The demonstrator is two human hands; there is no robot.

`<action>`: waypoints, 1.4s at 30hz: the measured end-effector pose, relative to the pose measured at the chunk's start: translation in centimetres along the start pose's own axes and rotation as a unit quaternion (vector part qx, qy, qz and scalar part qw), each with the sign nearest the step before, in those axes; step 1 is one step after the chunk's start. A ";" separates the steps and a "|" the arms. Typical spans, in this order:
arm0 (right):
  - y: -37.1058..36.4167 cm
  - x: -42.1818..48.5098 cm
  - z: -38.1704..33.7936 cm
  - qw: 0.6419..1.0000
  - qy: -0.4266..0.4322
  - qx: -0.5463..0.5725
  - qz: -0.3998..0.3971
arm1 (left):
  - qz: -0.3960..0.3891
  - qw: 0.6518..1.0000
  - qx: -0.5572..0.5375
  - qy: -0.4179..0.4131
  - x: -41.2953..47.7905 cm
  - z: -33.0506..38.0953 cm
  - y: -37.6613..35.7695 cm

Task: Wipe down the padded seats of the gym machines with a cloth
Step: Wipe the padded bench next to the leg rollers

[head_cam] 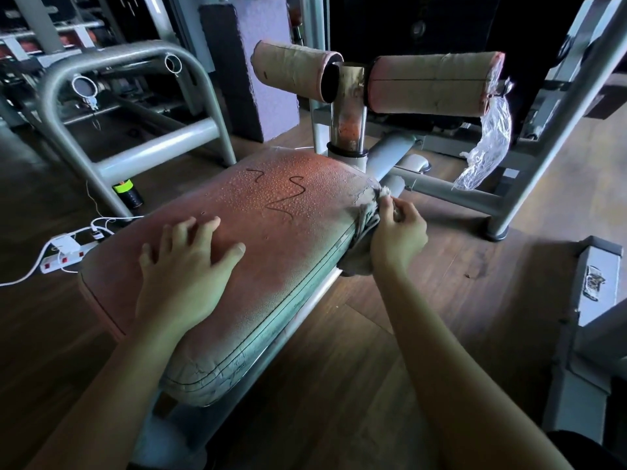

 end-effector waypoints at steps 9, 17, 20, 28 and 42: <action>-0.3 1.4 -1.1 0.998 -0.003 -0.058 0.014 | -0.001 1.000 0.016 0.005 -0.1 0.1 -0.1; -0.1 0.3 -0.6 0.996 0.026 -0.084 -0.012 | -0.001 1.000 0.012 0.004 0.0 0.1 -0.1; 0.2 1.4 -1.5 0.993 0.006 -0.114 -0.030 | -0.007 1.000 0.005 0.004 -0.1 0.2 0.1; -3.0 -6.5 -7.7 0.821 0.421 -0.272 -0.272 | 0.046 0.981 -0.187 0.009 0.1 -1.0 1.0; -10.5 0.5 -9.1 0.668 0.446 -0.425 -0.416 | 0.038 0.998 -0.010 0.042 5.4 -4.1 1.2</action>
Point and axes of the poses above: each hand's wrist, its own x-axis towards the middle knuckle, its own y-axis out of the back of the hand, z = x × y, the point moved 3 cm from there along x, towards the middle knuckle, and after that the axes turned 15 degrees about -z, right-handed, at the moved point
